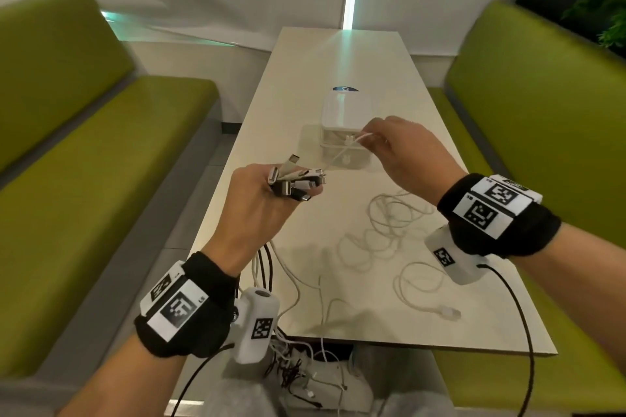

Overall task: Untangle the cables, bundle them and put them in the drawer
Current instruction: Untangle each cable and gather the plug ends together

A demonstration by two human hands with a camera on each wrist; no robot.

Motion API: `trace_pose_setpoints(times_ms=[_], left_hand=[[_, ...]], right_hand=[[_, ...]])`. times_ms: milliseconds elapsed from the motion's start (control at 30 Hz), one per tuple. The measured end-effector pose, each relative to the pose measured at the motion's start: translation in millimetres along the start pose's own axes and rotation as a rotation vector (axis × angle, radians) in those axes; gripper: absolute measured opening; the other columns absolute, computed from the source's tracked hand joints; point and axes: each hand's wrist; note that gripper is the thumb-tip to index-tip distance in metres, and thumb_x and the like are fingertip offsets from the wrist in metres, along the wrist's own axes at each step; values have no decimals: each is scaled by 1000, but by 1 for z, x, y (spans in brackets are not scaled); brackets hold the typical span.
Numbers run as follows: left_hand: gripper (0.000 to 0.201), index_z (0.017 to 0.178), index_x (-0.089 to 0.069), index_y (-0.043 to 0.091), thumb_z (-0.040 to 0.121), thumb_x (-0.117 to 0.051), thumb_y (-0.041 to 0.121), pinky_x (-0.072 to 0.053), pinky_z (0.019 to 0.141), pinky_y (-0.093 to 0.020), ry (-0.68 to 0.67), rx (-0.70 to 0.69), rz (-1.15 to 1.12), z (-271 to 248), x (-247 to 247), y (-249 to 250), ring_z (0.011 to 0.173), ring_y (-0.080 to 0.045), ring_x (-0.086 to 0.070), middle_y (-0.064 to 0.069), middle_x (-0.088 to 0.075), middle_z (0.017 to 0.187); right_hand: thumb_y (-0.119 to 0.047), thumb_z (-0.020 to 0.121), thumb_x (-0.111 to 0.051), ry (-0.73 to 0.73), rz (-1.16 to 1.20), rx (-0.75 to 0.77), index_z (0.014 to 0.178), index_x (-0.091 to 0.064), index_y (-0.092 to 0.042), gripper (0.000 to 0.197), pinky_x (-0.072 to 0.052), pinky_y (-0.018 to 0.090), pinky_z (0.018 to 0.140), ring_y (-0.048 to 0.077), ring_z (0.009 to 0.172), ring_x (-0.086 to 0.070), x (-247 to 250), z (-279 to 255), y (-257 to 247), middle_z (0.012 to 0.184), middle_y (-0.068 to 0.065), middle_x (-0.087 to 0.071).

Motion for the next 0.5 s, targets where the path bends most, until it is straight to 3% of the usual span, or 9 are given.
trace_pose_setpoints(times_ms=[67,133,167,233,267,333,367,433,500], left_hand=[[10,89,-77,13,89,-68,14,-50,72,-21,9,2,-28,-1,2,-1,78,-13,-68,-3,-74,78],[25,89,-75,15,95,-55,2,-44,61,-18,11,32,-134,-3,2,2,68,-15,-57,5,-65,67],[35,82,-74,19,96,-51,-3,-34,53,-16,0,49,-202,-5,1,3,67,-17,-49,3,-59,64],[48,70,-69,26,96,-47,-7,-32,53,-7,-29,83,-333,-9,-3,11,60,-11,-45,12,-57,58],[44,68,-68,24,95,-48,-5,-36,57,-6,-38,96,-395,-11,-7,13,55,-3,-48,17,-58,56],[35,62,-68,27,89,-55,9,-41,62,-14,-43,137,-529,-14,-14,18,58,-3,-54,12,-64,60],[33,58,-67,28,84,-55,13,-44,61,-23,-45,149,-538,-15,-18,17,60,-14,-57,6,-66,64],[35,61,-64,32,83,-52,7,-48,61,-38,-33,130,-424,-17,-27,11,63,-23,-59,-3,-66,69],[29,76,-62,32,84,-51,6,-47,64,-44,-35,83,-354,-20,-34,6,65,-23,-57,0,-63,71]], right_hand=[[-47,100,-39,-108,163,-70,91,-65,-16,42,-46,31,63,13,66,-61,0,-5,-5,75,2,-67],[-52,99,-37,-238,313,-129,87,-67,-19,46,-45,24,60,9,55,-61,0,-13,-13,65,1,-65],[-52,99,-36,-274,338,-125,88,-68,-19,47,-46,23,59,12,55,-62,-1,-17,-16,63,-2,-62],[-46,102,-32,-310,314,-78,98,-67,-18,45,-44,19,61,11,64,-58,-5,-22,-22,68,-14,-55],[-43,103,-31,-337,291,-47,105,-64,-18,42,-41,17,65,8,72,-56,-7,-24,-25,76,-18,-54],[-39,104,-28,-413,271,-5,109,-59,-23,36,-38,20,72,8,82,-54,-11,-27,-28,90,-11,-60],[-39,104,-28,-450,259,13,103,-57,-29,31,-37,23,72,9,80,-53,-13,-29,-29,90,-8,-60],[-39,104,-27,-492,203,63,87,-48,-39,27,-34,27,66,8,68,-49,-14,-33,-31,75,-7,-55],[-38,104,-29,-488,177,93,87,-50,-30,28,-34,22,59,8,61,-46,-16,-35,-34,66,-6,-50]])
Point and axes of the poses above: each hand's wrist, its own z-axis towards the middle knuckle, its own x-axis out of the back of the hand, y = z × x
